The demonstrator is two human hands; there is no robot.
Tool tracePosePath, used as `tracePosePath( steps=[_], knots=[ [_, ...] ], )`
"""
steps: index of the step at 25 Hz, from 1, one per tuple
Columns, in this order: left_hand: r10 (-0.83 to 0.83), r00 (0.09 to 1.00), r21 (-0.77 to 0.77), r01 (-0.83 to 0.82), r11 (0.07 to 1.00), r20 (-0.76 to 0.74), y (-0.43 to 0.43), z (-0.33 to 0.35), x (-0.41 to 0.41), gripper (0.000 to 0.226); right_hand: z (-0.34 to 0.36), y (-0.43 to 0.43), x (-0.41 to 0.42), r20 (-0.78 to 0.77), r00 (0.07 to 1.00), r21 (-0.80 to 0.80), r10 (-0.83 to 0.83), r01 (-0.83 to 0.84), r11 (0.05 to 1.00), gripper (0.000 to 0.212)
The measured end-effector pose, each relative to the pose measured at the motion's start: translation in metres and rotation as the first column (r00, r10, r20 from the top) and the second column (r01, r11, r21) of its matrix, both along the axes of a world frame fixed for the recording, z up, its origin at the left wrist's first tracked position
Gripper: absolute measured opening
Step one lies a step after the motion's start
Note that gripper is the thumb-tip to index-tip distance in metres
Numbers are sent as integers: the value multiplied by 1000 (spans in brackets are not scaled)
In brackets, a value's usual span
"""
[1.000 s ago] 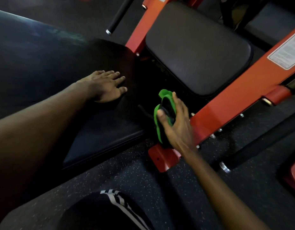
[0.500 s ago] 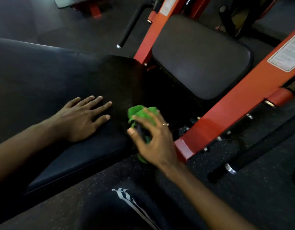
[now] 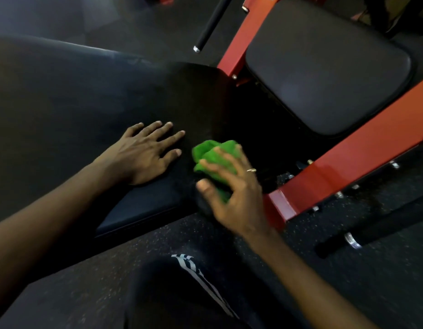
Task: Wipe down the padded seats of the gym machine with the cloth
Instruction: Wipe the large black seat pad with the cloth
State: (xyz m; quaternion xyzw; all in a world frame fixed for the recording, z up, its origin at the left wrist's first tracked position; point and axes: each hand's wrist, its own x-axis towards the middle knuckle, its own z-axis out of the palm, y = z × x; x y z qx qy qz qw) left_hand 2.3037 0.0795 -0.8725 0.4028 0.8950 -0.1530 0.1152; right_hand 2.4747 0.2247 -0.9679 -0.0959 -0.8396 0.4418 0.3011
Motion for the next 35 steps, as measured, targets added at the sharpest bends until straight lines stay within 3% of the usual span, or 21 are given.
tracePosePath(
  steps=[2,4,8,11,15,17,21,24,30,32,35],
  knots=[
    [-1,1000,-9,0,1000,-10,0,-1,0,82,1,-27,8,-93,992,95,89,-80,992,49],
    [10,1000,-11,-10,1000,-17,1,0,1,74,-15,-15,7,-169,982,179,79,-48,983,39],
    [15,1000,-21,-15,1000,-11,3,0,0,68,-57,64,-2,-111,981,38,-156,161,986,28],
    [7,1000,-21,-7,1000,-12,0,-2,-2,70,-53,61,-1,-107,968,0,-225,227,974,24],
    [4,1000,-11,-4,1000,-9,0,-4,-3,87,-14,-23,1,-226,974,75,2,15,997,28],
    [2,1000,-9,-2,1000,-8,0,-4,-4,86,-23,-7,-2,-285,958,132,40,-2,991,23],
    [5,1000,-7,-4,1000,7,-1,-3,-4,84,-66,81,-9,-123,974,22,-192,197,980,17],
    [-5,1000,-7,5,1000,7,-1,-3,-5,84,-56,86,-10,-96,962,-6,-256,257,966,15],
    [-12,999,-2,12,1000,34,-4,6,-6,81,11,-36,-18,-171,984,72,44,-32,997,29],
    [-8,999,-23,8,1000,-31,-20,18,-5,70,-8,1,-19,-171,985,56,7,2,998,21],
    [37,989,-79,-49,996,-146,-67,37,2,80,-31,64,-20,7,986,-31,-167,167,985,20]
  ],
)
